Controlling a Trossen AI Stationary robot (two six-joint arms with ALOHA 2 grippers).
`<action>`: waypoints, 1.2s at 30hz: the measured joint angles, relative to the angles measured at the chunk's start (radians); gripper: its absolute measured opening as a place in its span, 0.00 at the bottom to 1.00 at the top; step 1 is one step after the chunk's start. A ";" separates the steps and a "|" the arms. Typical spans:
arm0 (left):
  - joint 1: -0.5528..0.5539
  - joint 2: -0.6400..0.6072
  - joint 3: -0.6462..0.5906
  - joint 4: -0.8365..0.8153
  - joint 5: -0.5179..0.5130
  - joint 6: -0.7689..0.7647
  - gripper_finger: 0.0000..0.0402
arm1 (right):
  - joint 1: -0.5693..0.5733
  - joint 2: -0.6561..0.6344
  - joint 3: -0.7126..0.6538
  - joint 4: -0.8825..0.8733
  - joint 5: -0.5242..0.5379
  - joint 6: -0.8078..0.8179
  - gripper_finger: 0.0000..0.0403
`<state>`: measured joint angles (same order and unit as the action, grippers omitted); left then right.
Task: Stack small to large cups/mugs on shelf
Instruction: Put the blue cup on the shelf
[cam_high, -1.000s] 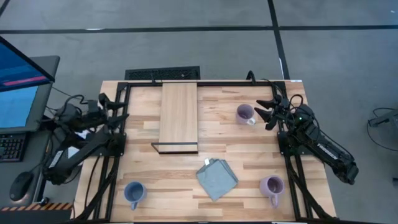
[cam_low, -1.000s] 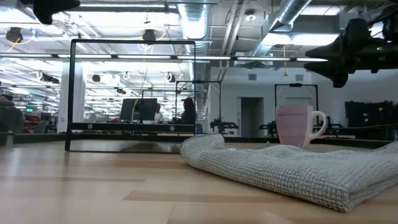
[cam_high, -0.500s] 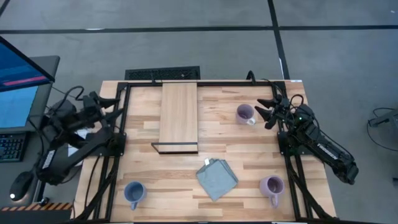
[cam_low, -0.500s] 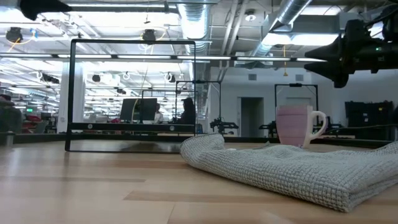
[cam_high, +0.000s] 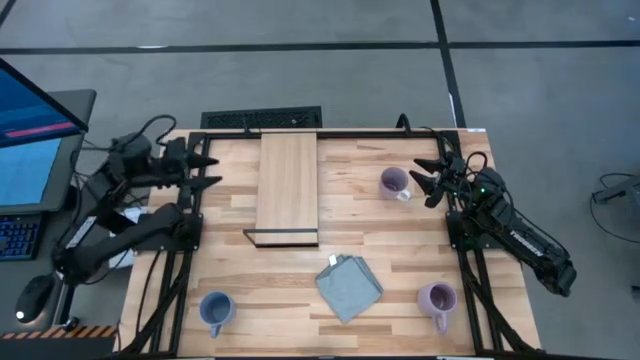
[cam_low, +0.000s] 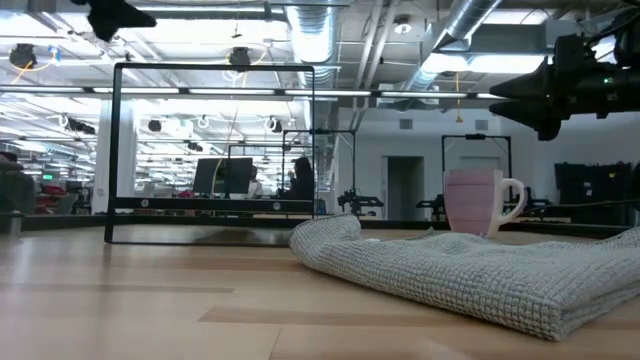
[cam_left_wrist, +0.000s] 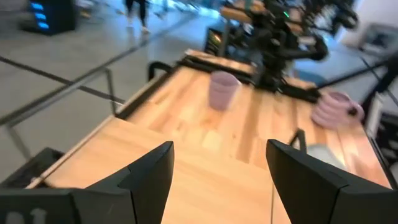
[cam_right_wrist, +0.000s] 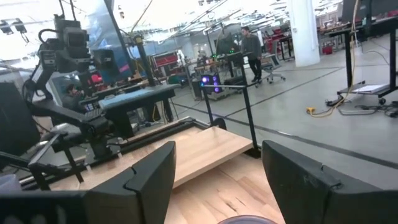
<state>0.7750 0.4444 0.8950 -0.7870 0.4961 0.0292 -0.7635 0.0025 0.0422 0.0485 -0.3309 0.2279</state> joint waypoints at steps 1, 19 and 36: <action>-0.015 0.015 0.001 0.000 0.013 0.023 0.62 | 0.000 0.000 0.000 0.000 0.000 0.000 0.65; -0.611 0.205 0.001 -0.018 -0.071 0.220 0.62 | 0.000 0.000 0.000 -0.014 0.000 0.001 0.65; -1.071 0.414 0.001 -0.104 -0.188 0.110 0.62 | 0.000 0.000 0.000 -0.012 0.000 0.034 0.65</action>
<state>-0.2957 0.8587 0.8959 -0.8910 0.3079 0.1388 -0.7635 0.0025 0.0422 0.0368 -0.3308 0.2619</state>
